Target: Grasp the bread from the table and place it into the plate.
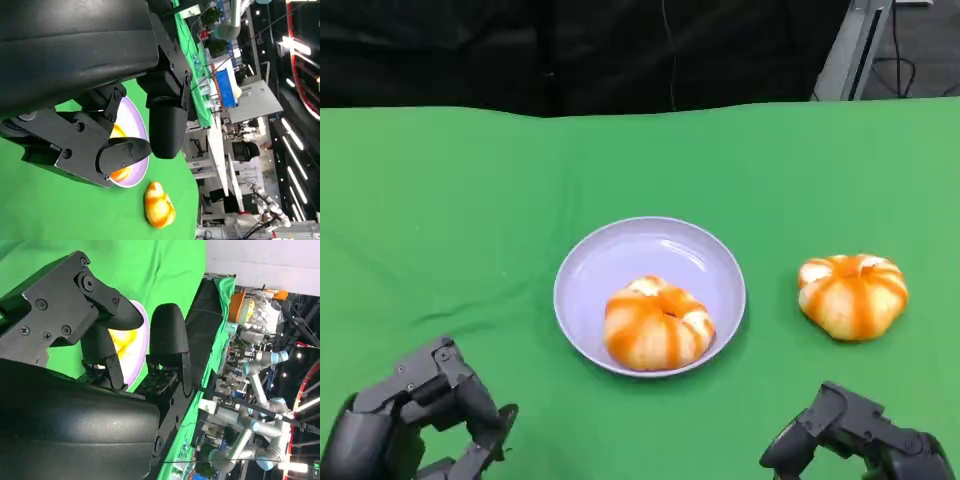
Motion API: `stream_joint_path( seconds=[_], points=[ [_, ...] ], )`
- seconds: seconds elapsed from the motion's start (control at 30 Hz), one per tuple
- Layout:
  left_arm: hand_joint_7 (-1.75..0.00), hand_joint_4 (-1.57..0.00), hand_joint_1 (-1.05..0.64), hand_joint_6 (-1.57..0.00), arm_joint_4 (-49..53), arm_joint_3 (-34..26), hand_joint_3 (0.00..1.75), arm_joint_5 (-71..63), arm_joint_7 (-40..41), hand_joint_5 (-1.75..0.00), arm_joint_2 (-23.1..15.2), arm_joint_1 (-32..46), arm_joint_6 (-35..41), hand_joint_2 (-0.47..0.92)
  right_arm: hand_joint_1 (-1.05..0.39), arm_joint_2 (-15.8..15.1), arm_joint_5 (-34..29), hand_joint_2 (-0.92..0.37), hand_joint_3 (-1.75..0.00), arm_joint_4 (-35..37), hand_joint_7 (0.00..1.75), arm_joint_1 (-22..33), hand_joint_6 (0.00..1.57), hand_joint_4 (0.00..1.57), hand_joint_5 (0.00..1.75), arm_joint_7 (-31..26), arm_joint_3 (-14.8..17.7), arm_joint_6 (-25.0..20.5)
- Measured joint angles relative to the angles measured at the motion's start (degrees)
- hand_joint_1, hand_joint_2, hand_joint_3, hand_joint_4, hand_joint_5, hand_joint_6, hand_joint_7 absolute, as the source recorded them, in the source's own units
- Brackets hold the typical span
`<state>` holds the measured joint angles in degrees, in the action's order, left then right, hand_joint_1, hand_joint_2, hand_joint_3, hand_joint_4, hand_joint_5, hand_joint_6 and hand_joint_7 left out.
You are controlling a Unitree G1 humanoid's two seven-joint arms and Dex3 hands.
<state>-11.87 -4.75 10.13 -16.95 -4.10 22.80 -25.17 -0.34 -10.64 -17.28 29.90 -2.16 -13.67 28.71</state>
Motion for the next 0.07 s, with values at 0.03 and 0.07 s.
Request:
stream_joint_path(
  seconds=[0.03, 0.07],
  points=[
    [-1.68, -0.81, -0.08, -0.67, 0.1, 0.0, 0.81, 0.0, 0.0, -1.75, 0.0, -0.1, -0.1, 0.59, -0.12, 0.0, 0.0, -0.4, -1.19, 0.0, 1.3, 0.0, 0.76, 0.7, 1.58, 0.0, 0.0, 0.0],
    [-1.68, -0.81, -0.07, -0.67, 0.2, 0.1, 0.85, 0.0, 0.0, -1.75, -0.1, -0.2, -0.1, 0.57, -0.12, 0.0, 0.0, -0.4, -1.19, 0.0, 1.3, 0.0, 0.76, 0.7, 1.58, 0.0, 0.0, 0.0]
  ],
)
